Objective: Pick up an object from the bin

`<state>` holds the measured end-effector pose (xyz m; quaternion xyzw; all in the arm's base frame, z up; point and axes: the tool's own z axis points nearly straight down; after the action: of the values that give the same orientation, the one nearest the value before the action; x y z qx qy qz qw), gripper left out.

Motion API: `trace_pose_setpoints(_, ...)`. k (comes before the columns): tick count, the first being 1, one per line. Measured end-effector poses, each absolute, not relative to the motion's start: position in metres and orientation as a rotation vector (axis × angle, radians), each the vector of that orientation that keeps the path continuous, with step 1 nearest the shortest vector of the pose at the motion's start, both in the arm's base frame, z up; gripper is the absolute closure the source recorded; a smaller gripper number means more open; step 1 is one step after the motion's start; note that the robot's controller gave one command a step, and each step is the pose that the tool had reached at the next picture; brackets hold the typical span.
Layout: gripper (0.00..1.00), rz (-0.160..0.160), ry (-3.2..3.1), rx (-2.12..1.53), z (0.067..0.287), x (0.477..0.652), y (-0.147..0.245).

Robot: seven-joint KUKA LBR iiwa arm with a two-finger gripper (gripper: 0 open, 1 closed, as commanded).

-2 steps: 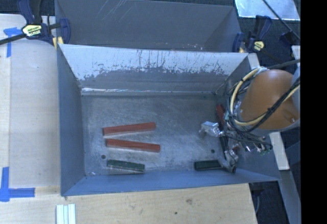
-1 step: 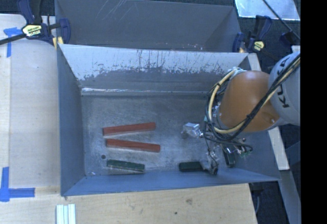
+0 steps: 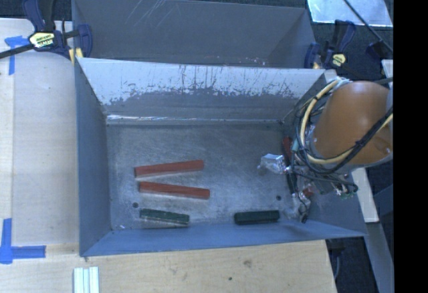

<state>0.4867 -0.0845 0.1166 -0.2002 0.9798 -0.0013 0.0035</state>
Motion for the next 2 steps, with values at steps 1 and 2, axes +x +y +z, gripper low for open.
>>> trace_pose_setpoints(1,0.0,0.004,3.068,-0.67,0.069,0.505,0.019)
trace_pose_setpoints(2,0.0,0.005,3.037,-0.782,0.071,0.496,0.116)
